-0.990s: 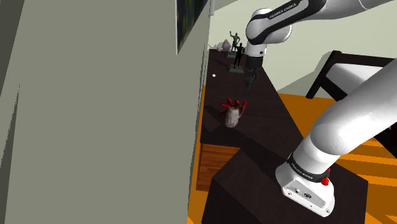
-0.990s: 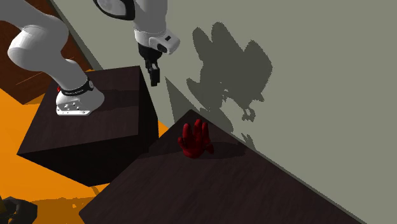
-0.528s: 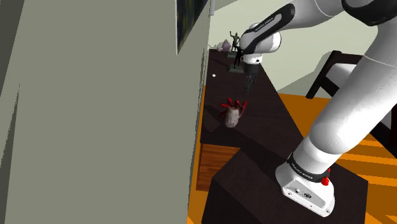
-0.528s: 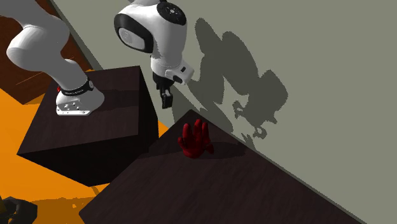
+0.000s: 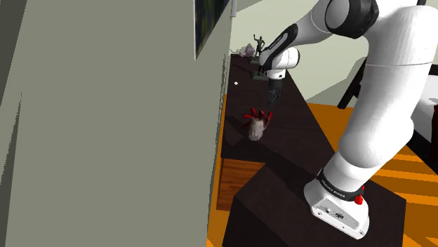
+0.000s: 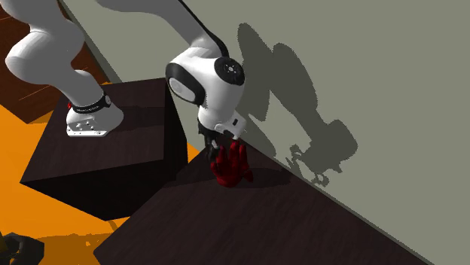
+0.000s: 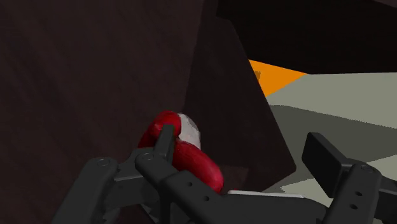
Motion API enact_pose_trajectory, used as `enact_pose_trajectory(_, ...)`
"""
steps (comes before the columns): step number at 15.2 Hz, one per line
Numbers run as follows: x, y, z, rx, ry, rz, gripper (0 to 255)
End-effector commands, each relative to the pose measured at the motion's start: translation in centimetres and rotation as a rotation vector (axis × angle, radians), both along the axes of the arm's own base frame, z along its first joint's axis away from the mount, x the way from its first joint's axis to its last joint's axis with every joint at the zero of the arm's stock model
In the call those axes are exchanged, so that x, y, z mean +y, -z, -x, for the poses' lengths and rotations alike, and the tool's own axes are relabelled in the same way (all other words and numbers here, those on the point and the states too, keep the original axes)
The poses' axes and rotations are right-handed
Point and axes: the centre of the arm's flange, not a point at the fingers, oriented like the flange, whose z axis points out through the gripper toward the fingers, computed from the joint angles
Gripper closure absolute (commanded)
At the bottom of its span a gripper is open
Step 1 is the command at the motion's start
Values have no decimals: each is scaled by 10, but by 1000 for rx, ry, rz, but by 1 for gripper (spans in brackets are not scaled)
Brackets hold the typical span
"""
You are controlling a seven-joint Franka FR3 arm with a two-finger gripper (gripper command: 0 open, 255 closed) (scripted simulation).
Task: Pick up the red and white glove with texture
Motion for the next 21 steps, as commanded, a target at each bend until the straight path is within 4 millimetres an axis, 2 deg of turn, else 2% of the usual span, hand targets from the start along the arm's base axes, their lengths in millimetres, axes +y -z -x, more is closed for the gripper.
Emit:
enact_pose_trajectory(1,-19,17,-9,7,1,-3,0)
enact_pose_trajectory(4,-47,45,-20,19,5,-8,0)
enact_pose_trajectory(12,-49,87,-21,20,5,-9,0)
enact_pose_trajectory(14,-49,87,-21,20,5,-9,0)
enact_pose_trajectory(15,-49,87,-21,20,5,-9,255)
enact_pose_trajectory(21,-49,87,-21,20,5,-8,255)
